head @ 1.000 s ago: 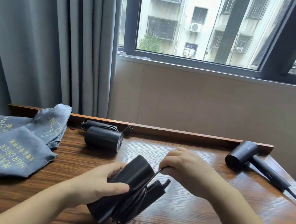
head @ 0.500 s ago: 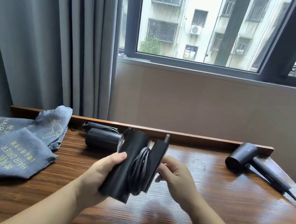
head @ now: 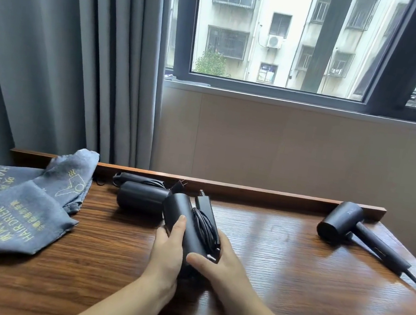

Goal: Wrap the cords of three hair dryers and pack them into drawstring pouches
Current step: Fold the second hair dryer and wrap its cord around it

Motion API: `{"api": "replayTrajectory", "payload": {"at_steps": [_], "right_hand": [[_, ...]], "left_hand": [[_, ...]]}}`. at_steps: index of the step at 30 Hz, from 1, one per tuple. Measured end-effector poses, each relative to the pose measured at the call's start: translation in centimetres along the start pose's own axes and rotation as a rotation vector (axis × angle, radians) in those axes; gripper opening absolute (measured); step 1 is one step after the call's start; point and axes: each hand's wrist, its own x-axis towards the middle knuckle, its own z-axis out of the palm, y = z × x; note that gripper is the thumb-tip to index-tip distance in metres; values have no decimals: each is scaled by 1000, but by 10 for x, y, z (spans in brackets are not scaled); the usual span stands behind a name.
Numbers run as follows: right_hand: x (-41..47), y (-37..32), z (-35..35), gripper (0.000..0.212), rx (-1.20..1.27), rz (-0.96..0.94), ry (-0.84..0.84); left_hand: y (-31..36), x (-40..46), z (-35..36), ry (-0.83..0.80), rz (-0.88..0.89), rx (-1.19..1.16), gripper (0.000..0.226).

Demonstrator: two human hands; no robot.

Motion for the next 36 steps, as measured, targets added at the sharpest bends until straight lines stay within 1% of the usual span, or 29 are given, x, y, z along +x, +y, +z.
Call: {"api": "replayTrajectory", "payload": {"at_steps": [2, 3, 5, 6, 7, 8, 11, 13, 15, 18, 20, 23, 24, 26, 28, 31, 33, 35, 36], "right_hand": [[3, 1, -5, 82, -86, 6, 36], [5, 2, -9, 94, -163, 8, 43], [6, 0, -16, 127, -348, 36, 28], [5, -1, -19, 135, -395, 47, 4], [5, -2, -22, 135, -412, 47, -22], [4, -2, -25, 131, -427, 46, -40], [6, -3, -38, 113, -449, 56, -58], [8, -5, -48, 100, -441, 73, -83], [9, -9, -55, 95, -492, 86, -122], [9, -11, -61, 95, -591, 81, -182], [9, -10, -62, 95, -651, 72, -224], [9, -8, -62, 96, -675, 53, -282], [8, -8, -61, 97, -676, 53, -305], [7, -10, -56, 95, -663, 55, -357], [7, -12, -49, 94, -632, 46, -417], [9, -14, -37, 97, -608, 50, -474], [12, -13, -28, 102, -634, 61, -462], [15, -11, -17, 102, -638, 43, -436], [17, -9, -11, 97, -636, 16, -420]], "left_hand": [[-6, 3, 4, 17, 14, 44, 46], [-7, 2, 6, 10, 15, 68, 49], [-10, 4, 8, -24, 8, 122, 46], [-11, 4, 10, -39, 12, 154, 42], [-12, 3, 10, -52, 30, 191, 44], [-12, 4, 10, -66, 46, 228, 51], [-12, 6, 6, -104, 91, 370, 73], [-13, 6, 2, -130, 113, 498, 84], [-14, 5, -3, -124, 152, 627, 90], [-16, 5, -17, -101, 228, 788, 95], [-18, 4, -27, -88, 327, 953, 89], [-13, -3, -39, -68, 635, 1229, 70], [-10, -5, -42, -112, 752, 1286, 64], [-6, -8, -49, -242, 924, 1387, 52], [-3, -11, -54, -352, 1014, 1494, 52], [5, -13, -61, -447, 994, 1642, 74], [10, -9, -68, -467, 983, 1725, 85], [16, -4, -76, -458, 980, 1793, 89], [19, -2, -80, -444, 971, 1809, 88]]}}
